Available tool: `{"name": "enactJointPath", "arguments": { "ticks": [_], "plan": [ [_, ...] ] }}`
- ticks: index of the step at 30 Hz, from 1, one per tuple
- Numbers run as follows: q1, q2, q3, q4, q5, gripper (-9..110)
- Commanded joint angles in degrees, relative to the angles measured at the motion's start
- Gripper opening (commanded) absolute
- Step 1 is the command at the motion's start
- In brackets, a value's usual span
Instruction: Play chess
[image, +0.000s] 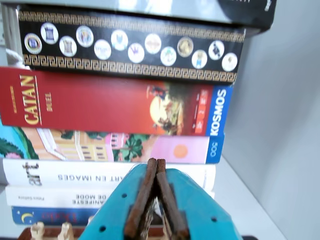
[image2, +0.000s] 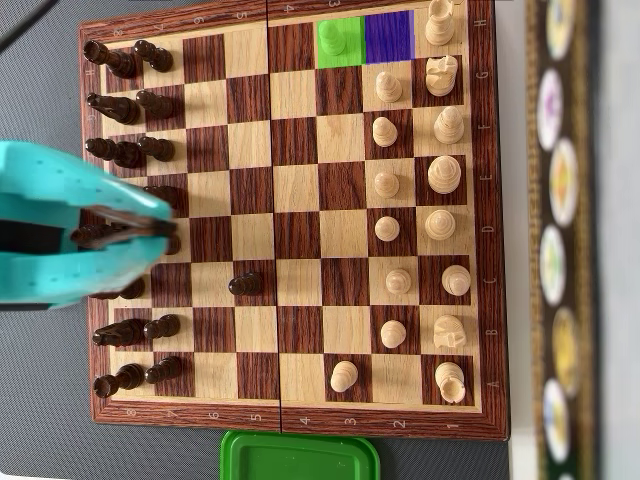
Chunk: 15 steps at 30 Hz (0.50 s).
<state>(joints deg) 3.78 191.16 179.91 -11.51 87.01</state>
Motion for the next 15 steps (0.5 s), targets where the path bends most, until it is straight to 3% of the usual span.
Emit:
{"name": "enactJointPath", "arguments": {
  "ticks": [1,15],
  "plan": [
    [0.09,0.62,1.14,-9.14,0.35,0],
    [-0.09,0.62,1.14,-47.46,0.35,0]
  ]
}}
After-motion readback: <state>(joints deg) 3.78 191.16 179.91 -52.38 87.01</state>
